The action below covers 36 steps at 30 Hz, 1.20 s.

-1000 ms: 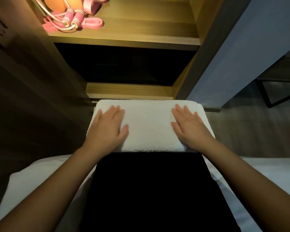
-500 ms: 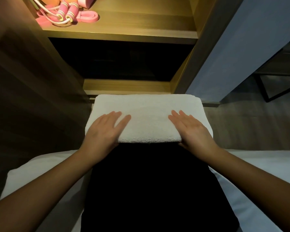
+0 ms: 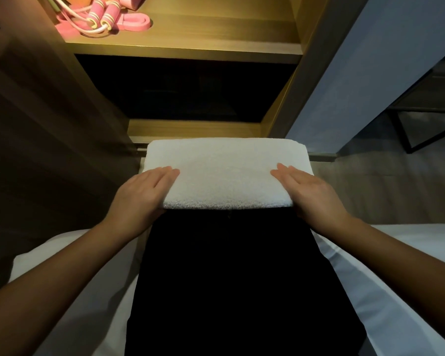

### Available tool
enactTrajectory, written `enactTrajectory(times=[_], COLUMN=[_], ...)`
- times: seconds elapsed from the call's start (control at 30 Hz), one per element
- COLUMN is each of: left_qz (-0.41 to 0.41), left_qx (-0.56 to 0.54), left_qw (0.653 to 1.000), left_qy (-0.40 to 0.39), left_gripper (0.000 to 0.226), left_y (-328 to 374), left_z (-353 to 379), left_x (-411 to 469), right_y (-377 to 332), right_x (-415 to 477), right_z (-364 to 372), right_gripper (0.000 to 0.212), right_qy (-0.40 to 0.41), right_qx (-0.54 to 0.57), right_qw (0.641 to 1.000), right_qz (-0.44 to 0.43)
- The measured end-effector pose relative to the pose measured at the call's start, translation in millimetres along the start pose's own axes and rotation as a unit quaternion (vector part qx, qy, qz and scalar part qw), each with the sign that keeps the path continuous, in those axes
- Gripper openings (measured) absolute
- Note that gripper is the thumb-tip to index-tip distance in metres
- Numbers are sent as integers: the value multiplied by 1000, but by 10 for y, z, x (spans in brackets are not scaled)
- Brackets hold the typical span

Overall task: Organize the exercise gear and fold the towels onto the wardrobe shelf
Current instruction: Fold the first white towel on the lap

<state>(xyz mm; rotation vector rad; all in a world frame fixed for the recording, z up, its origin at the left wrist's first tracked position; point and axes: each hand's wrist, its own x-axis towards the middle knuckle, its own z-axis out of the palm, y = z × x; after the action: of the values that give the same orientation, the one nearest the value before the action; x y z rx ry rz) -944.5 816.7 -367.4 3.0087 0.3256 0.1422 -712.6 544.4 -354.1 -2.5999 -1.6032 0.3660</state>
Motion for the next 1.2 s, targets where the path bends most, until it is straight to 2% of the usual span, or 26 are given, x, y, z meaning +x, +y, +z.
enactTrajectory(times=[0.1, 0.3, 0.37, 0.43, 0.5, 0.57, 0.67, 0.8, 0.93, 1.07, 1.2], left_qz=[-25, -24, -30, -3, 18, 35, 33, 50, 41, 24, 30], left_qx=[-11, 32, 56, 76, 72, 57, 21, 27, 11, 4, -11], left_qw=[997, 989, 990, 994, 996, 997, 997, 998, 997, 999, 999], left_qy=[-70, -143, -123, -82, -52, -37, -63, -35, -58, -28, -36], left_gripper=[88, 111, 102, 72, 58, 65, 80, 71, 80, 70, 77], left_y=[51, 669, 787, 795, 762, 718, 658, 659, 532, 421, 256], left_z=[-109, 23, 78, 108, 86, 76, 82, 62, 81, 89, 87], left_x=[78, 495, 617, 680, 679, 628, 513, 480, 378, 253, 177], right_y=[-68, -480, -543, -536, -510, -458, -371, -341, -239, -220, -137], right_x=[27, 290, 367, 374, 355, 337, 295, 269, 193, 149, 104], right_z=[7, 52, 67, 41, 4, 17, 93, 70, 104, 62, 105], right_gripper=[85, 101, 95, 78, 68, 70, 76, 63, 70, 61, 68], right_qy=[-27, -42, -46, -15, 16, 18, -16, 25, -10, 39, 11], right_qx=[-15, -43, -64, -47, -8, -3, -28, 34, -5, 52, 22], right_qw=[999, 998, 997, 999, 1000, 1000, 999, 999, 1000, 998, 1000], right_qz=[9, -10, 2, -2, -14, -21, -16, -22, -6, -4, 11])
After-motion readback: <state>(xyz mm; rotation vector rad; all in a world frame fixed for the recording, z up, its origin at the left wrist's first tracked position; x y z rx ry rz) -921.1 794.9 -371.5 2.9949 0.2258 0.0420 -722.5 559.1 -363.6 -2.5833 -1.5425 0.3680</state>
